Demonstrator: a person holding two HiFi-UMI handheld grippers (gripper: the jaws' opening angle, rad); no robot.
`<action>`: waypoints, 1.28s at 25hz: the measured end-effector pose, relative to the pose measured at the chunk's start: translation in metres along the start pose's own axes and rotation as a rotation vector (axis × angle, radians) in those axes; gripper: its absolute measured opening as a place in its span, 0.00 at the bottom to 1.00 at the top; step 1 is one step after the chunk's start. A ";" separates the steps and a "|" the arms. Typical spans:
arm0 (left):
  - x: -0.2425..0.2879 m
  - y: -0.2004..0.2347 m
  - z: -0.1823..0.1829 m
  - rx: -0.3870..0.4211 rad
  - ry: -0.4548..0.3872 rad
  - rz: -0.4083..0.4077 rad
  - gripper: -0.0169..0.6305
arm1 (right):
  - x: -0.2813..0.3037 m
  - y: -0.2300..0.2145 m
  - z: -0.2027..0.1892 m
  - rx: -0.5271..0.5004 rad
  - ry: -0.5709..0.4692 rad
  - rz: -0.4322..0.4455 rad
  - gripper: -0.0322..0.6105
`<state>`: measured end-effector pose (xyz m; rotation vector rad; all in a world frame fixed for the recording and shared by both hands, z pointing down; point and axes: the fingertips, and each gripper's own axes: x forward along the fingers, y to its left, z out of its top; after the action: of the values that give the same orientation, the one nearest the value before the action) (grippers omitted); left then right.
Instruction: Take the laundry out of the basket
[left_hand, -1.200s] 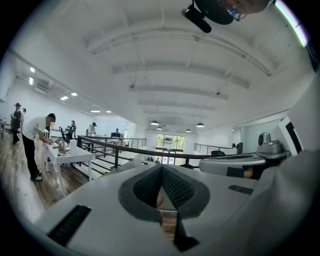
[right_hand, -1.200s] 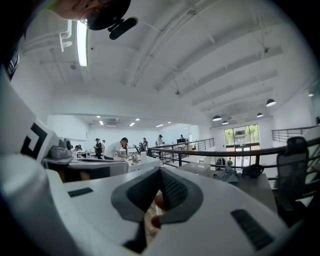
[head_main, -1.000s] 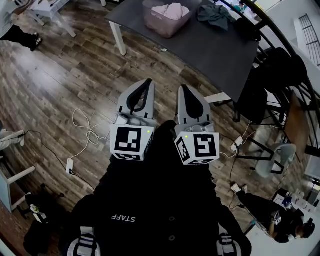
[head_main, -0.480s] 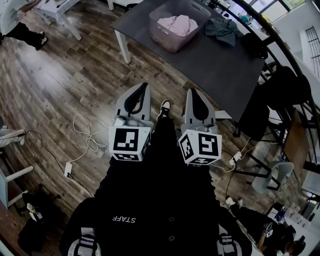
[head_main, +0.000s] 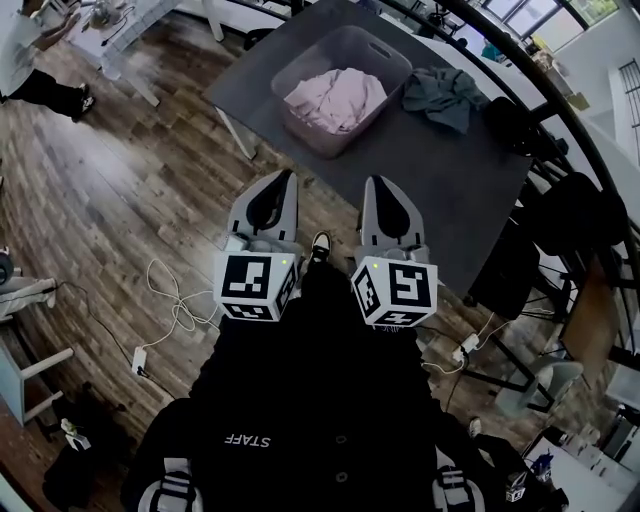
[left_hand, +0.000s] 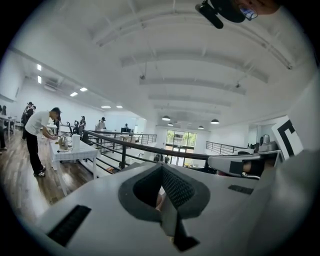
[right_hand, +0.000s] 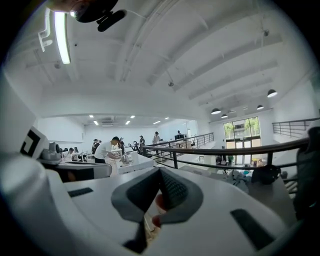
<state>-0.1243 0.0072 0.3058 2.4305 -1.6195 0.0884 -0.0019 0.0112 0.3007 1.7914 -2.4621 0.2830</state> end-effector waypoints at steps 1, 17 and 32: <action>0.015 -0.002 0.001 0.000 0.008 -0.004 0.03 | 0.011 -0.010 0.002 0.006 0.003 0.001 0.07; 0.160 0.002 -0.007 -0.015 0.120 -0.027 0.03 | 0.111 -0.103 -0.009 0.063 0.101 -0.004 0.07; 0.213 0.028 -0.035 -0.061 0.214 -0.055 0.03 | 0.158 -0.130 -0.039 0.067 0.210 -0.078 0.07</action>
<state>-0.0640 -0.1877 0.3803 2.3282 -1.4414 0.2760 0.0712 -0.1673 0.3794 1.7759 -2.2598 0.5239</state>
